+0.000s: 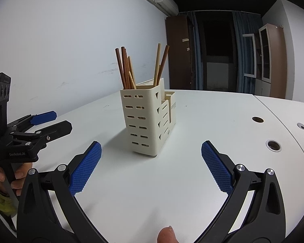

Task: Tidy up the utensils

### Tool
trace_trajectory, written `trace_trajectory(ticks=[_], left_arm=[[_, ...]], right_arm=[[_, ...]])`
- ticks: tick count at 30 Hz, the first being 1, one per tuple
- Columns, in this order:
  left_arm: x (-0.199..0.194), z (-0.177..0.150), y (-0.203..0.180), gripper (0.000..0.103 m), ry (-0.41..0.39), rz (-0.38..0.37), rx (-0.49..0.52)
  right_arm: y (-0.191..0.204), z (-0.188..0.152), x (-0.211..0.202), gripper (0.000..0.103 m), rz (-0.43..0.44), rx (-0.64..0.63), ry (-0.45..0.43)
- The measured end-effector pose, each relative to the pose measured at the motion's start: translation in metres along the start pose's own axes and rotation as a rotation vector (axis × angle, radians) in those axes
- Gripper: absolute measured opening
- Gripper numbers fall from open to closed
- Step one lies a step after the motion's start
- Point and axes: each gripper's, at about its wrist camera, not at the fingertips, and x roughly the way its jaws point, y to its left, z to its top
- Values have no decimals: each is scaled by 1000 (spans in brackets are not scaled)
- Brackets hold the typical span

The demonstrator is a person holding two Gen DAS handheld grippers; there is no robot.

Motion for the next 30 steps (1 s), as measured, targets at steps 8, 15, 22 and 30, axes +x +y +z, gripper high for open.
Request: trace_trajectory(ticks=[8, 15, 22, 30], left_arm=[[0, -1, -1, 97, 3, -1, 1], [0, -2, -4, 97, 10, -7, 7], [0, -2, -4, 97, 10, -13, 6], [-2, -2, -4, 97, 13, -16, 6]], right_arm=[[1, -1, 0, 95, -1, -3, 3], [1, -2, 2, 95, -4, -7, 5], [3, -2, 3, 95, -4, -16, 6], [3, -3, 2, 95, 0, -17, 6]])
